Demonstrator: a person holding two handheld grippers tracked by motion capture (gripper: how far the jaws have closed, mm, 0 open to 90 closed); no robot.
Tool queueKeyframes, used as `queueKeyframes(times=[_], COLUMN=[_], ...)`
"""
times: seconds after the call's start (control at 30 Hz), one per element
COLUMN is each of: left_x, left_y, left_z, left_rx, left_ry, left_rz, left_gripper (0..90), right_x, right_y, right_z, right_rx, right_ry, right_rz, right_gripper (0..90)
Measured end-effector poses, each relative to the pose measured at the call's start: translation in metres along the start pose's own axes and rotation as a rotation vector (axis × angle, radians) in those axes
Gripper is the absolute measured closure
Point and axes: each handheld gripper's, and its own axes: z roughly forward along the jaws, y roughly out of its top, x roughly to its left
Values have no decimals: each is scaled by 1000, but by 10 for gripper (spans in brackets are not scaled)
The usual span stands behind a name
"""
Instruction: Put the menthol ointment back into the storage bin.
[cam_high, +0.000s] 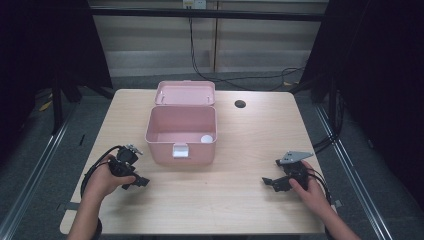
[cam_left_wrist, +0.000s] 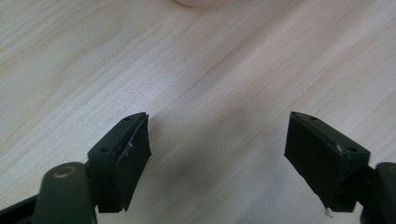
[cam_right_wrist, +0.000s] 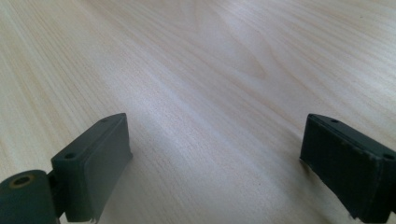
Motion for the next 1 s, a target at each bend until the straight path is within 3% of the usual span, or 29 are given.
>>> queueKeyframes(times=[0.43,0.6,0.73,1.0], left_x=[0,-1,-3,-4], left_y=[-7,-9,-13,-20], left_z=[10,12,16,21], left_rx=[-81,-105,-153,-240], left_ry=[26,48,72,86], left_rz=[-1,40,65,58], left_gripper=[173,150,126,77], right_x=[0,0,0,0], right_y=[0,0,0,0], right_z=[0,0,0,0], right_rx=[0,0,-1,-3], right_ry=[0,-1,-1,1], right_rz=[0,0,1,0], right_gripper=[80,80,80,80])
